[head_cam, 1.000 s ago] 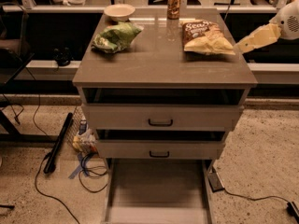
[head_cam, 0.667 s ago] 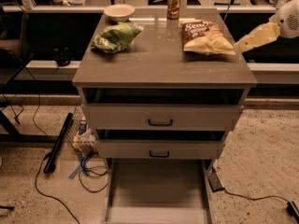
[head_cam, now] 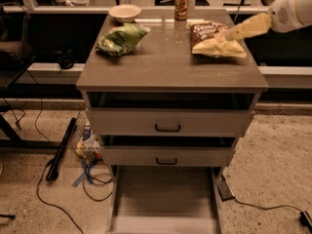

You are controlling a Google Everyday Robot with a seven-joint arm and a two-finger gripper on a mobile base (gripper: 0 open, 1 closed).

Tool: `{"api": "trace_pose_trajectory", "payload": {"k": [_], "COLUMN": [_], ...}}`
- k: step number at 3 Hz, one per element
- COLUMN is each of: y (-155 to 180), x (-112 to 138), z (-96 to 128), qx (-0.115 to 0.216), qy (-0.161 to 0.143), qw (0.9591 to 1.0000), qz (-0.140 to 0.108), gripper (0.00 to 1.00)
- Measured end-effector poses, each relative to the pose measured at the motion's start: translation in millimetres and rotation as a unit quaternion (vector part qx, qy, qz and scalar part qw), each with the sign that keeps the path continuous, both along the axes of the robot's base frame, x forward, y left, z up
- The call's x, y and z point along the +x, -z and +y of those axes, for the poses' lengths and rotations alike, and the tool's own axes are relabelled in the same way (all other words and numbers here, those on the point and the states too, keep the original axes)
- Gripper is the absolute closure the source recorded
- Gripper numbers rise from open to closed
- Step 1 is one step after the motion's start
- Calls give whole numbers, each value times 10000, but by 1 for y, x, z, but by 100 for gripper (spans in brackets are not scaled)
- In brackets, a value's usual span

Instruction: Place brown chip bag into bottom drawer

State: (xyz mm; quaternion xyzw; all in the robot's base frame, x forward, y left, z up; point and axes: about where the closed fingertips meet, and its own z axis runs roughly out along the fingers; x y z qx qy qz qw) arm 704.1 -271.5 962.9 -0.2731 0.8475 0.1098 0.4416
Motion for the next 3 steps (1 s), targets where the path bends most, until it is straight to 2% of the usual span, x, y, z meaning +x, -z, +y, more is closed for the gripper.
{"api": "trace_pose_trajectory", "payload": {"k": [1, 2, 3], "y": [-10, -2, 18], "x": [36, 64, 83], "z": [25, 48, 63], "qx": [149, 392, 652], "qy": [611, 1130, 1497], "qw": [9980, 9927, 9853], "qz": [-69, 174, 496], "gripper": [0, 0, 0]}}
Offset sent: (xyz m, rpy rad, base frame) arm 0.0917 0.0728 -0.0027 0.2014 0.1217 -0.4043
